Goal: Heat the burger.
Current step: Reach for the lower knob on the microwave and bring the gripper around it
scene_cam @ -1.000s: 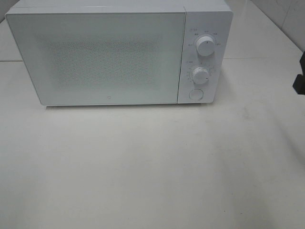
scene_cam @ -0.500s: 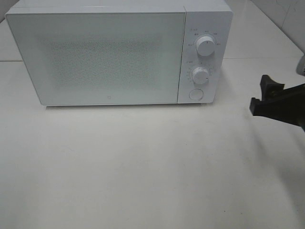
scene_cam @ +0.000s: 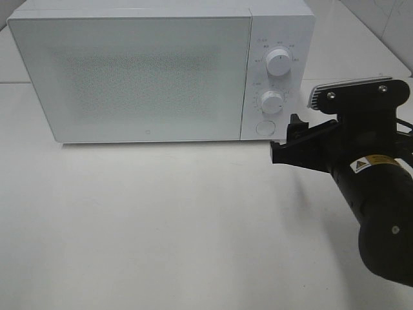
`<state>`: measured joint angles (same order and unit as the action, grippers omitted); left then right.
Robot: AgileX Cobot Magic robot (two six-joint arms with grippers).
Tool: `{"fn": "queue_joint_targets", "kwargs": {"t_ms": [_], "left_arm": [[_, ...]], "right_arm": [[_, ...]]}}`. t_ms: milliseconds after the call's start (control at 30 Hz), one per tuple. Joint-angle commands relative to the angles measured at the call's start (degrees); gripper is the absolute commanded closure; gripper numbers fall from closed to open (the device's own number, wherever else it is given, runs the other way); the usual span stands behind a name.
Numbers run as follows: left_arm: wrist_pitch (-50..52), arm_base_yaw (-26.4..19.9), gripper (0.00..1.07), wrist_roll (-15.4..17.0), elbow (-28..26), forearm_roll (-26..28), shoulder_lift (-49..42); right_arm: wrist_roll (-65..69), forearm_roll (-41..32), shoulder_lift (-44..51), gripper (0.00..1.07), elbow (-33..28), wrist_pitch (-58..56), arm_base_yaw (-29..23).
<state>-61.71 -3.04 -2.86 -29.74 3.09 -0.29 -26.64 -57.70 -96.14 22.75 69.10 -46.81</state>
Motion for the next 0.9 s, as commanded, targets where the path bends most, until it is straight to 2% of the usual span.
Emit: {"fn": "queue_joint_targets", "kwargs": {"t_ms": [33,233,733,900], "left_arm": [[0.5,0.1,0.06,0.4,0.2,0.4,-1.0],[0.5,0.1,0.06,0.4,0.2,0.4,-1.0],[0.5,0.1,0.06,0.4,0.2,0.4,-1.0],[0.5,0.1,0.06,0.4,0.2,0.4,-1.0]], "right_arm": [[1.0,-0.2,-1.1,0.31,2.1,6.2,-0.2],[2.7,0.3,-2.3,0.31,3.7,6.2,-0.2],[3.2,2.9,-11.2,0.31,12.5,4.4,0.2],[4.5,3.4,-13.3,0.31,14.4,2.9,1.7]]}}
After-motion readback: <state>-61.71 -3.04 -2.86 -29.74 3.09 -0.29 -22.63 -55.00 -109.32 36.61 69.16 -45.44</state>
